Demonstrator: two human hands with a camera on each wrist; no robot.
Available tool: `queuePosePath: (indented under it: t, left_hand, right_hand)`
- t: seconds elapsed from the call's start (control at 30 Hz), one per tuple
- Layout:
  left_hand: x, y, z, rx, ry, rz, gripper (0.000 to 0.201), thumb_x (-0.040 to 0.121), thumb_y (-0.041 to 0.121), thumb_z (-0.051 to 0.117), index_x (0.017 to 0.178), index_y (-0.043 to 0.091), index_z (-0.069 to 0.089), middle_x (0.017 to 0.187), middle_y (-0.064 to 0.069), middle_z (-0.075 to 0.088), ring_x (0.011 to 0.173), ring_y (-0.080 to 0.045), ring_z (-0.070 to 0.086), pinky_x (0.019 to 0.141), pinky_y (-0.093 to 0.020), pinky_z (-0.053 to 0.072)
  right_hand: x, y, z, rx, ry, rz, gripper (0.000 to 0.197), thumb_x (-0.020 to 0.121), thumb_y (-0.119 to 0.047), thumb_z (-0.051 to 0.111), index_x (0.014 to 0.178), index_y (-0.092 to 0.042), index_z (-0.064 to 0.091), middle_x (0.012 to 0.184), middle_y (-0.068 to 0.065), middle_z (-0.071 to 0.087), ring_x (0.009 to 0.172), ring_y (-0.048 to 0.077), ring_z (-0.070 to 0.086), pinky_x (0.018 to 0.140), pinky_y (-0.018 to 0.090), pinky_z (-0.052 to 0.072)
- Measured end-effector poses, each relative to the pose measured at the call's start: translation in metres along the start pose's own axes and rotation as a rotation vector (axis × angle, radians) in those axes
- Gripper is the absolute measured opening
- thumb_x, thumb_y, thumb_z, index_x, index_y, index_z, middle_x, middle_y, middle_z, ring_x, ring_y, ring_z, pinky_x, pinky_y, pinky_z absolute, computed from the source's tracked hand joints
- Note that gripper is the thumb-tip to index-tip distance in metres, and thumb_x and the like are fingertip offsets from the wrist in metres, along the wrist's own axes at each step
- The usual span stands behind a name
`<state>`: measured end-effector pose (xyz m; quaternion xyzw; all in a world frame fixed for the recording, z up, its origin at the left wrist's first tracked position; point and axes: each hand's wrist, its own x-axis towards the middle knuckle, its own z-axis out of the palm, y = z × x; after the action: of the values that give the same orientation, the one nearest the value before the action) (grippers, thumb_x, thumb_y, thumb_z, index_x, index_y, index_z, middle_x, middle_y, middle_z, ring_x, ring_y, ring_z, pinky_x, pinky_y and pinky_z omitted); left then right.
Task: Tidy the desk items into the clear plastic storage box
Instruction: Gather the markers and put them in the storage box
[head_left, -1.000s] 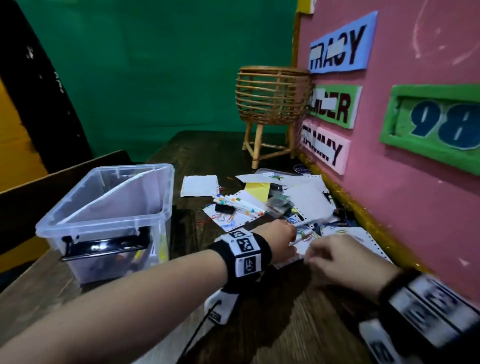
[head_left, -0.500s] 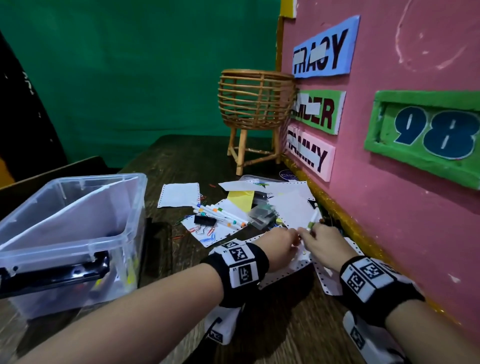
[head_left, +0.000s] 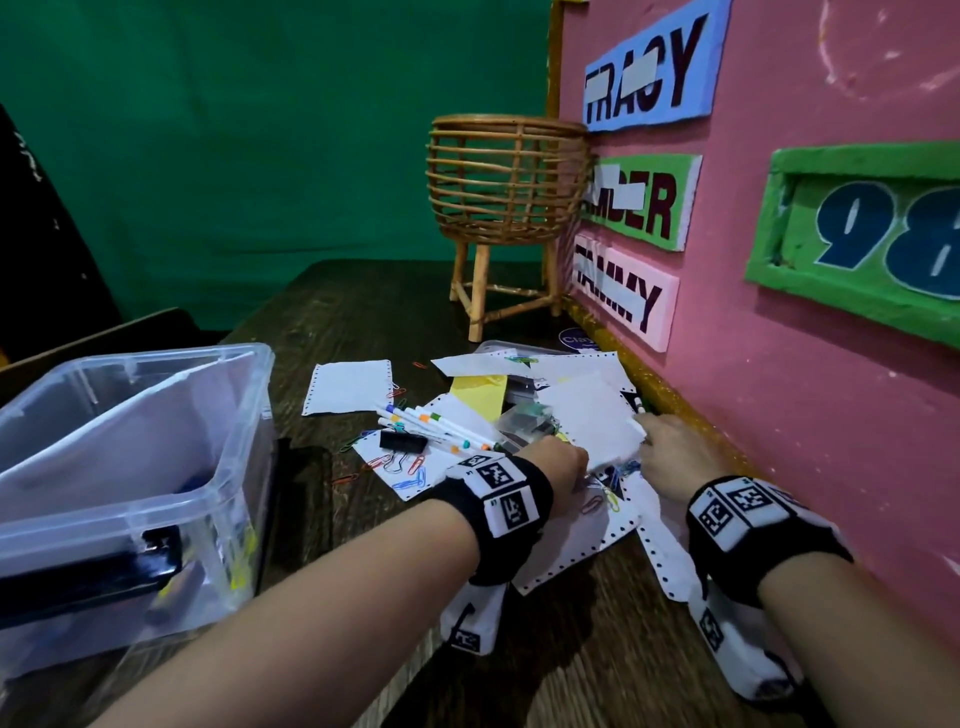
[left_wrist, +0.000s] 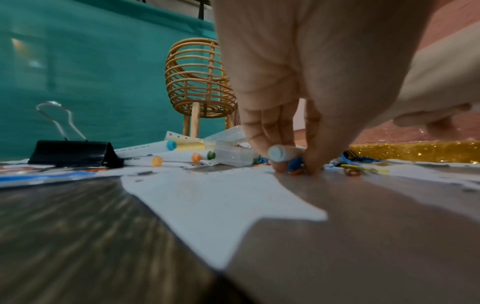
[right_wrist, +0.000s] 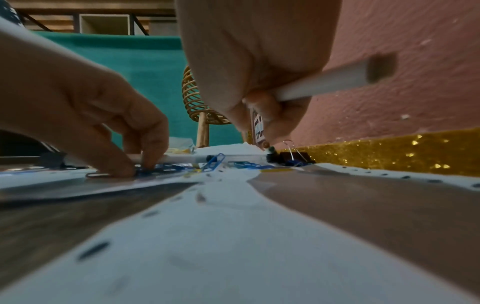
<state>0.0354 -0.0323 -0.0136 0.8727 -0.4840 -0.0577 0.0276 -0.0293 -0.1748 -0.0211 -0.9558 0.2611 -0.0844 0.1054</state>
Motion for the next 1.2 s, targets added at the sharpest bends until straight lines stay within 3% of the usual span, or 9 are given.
queuePosePath:
  t: [0.13, 0.23, 0.33, 0.6, 0.73, 0.87, 1.0, 1.1, 1.2]
  left_hand:
    - [-0.001, 0.004, 0.001, -0.045, -0.026, 0.045, 0.025, 0.088, 0.016, 0.057, 0.104, 0.0, 0.066, 0.109, -0.019, 0.066, 0.091, -0.029, 0.057, 0.073, -0.03, 0.042]
    - [-0.001, 0.005, 0.002, -0.133, 0.017, 0.035, 0.021, 0.088, 0.012, 0.053, 0.102, 0.002, 0.065, 0.111, -0.018, 0.065, 0.1, -0.032, 0.058, 0.08, -0.032, 0.046]
    - [-0.002, 0.003, -0.001, -0.232, 0.099, -0.066, 0.024, 0.089, 0.007, 0.046, 0.111, 0.007, 0.056, 0.117, -0.018, 0.058, 0.106, -0.034, 0.056, 0.084, -0.036, 0.047]
    - [-0.002, 0.002, -0.002, -0.37, 0.276, -0.171, 0.025, 0.087, 0.006, 0.037, 0.111, 0.011, 0.04, 0.112, -0.018, 0.057, 0.101, -0.035, 0.055, 0.081, -0.043, 0.047]
    - [-0.002, 0.002, -0.003, -0.354, 0.285, -0.145, 0.024, 0.088, 0.005, 0.037, 0.11, 0.012, 0.043, 0.111, -0.018, 0.058, 0.099, -0.034, 0.056, 0.084, -0.045, 0.049]
    - [-0.005, 0.004, -0.005, -0.362, 0.281, -0.151, 0.023, 0.092, 0.012, 0.039, 0.114, 0.011, 0.047, 0.114, -0.017, 0.059, 0.102, -0.034, 0.057, 0.085, -0.042, 0.05]
    - [-0.006, 0.006, -0.006, -0.337, 0.328, -0.188, 0.029, 0.095, 0.024, 0.036, 0.118, 0.01, 0.048, 0.116, -0.016, 0.06, 0.103, -0.033, 0.058, 0.082, -0.039, 0.048]
    - [-0.008, 0.006, -0.008, -0.331, 0.397, -0.234, 0.027, 0.095, 0.024, 0.036, 0.116, 0.009, 0.046, 0.113, -0.015, 0.061, 0.101, -0.031, 0.058, 0.072, -0.032, 0.041]
    - [-0.01, 0.007, -0.011, -0.356, 0.406, -0.243, 0.025, 0.094, 0.021, 0.038, 0.114, 0.007, 0.043, 0.113, -0.015, 0.058, 0.101, -0.032, 0.057, 0.073, -0.032, 0.038]
  right_hand:
    - [0.006, 0.005, 0.004, -0.122, -0.166, -0.008, 0.036, 0.095, -0.019, 0.036, 0.129, -0.021, 0.048, 0.14, 0.003, 0.04, 0.124, 0.026, 0.045, 0.1, 0.033, 0.042]
    - [0.007, 0.005, 0.004, -0.131, -0.263, 0.055, 0.032, 0.093, -0.019, 0.038, 0.121, -0.014, 0.053, 0.122, 0.009, 0.052, 0.107, 0.029, 0.053, 0.086, 0.032, 0.045]
    - [0.008, 0.003, 0.003, -0.095, -0.213, 0.095, 0.025, 0.09, -0.017, 0.044, 0.106, -0.009, 0.061, 0.092, 0.007, 0.053, 0.083, 0.027, 0.053, 0.068, 0.028, 0.041]
    - [0.002, 0.001, 0.001, -0.08, -0.093, 0.159, 0.016, 0.084, -0.025, 0.057, 0.083, -0.009, 0.059, 0.082, 0.008, 0.062, 0.08, 0.027, 0.063, 0.062, 0.028, 0.046]
    - [0.001, 0.003, 0.0, -0.1, 0.075, 0.111, 0.015, 0.087, -0.025, 0.056, 0.1, -0.017, 0.054, 0.104, 0.008, 0.059, 0.09, 0.027, 0.06, 0.069, 0.031, 0.047]
    - [-0.001, 0.002, 0.002, -0.056, -0.129, 0.151, 0.031, 0.092, -0.031, 0.05, 0.118, -0.017, 0.06, 0.112, 0.008, 0.064, 0.097, 0.024, 0.062, 0.084, 0.033, 0.052]
    - [0.0, 0.0, 0.0, -0.047, -0.113, 0.198, 0.026, 0.089, -0.033, 0.056, 0.096, -0.01, 0.067, 0.085, 0.007, 0.065, 0.083, 0.025, 0.063, 0.07, 0.031, 0.051]
    - [-0.003, -0.001, -0.002, -0.091, -0.047, 0.225, 0.028, 0.083, -0.032, 0.063, 0.065, -0.013, 0.052, 0.063, 0.001, 0.049, 0.069, 0.023, 0.055, 0.058, 0.027, 0.042]
    - [-0.006, -0.004, -0.003, -0.048, -0.109, 0.23, 0.018, 0.077, -0.019, 0.068, 0.069, -0.01, 0.055, 0.063, 0.002, 0.052, 0.066, 0.021, 0.058, 0.052, 0.024, 0.042]
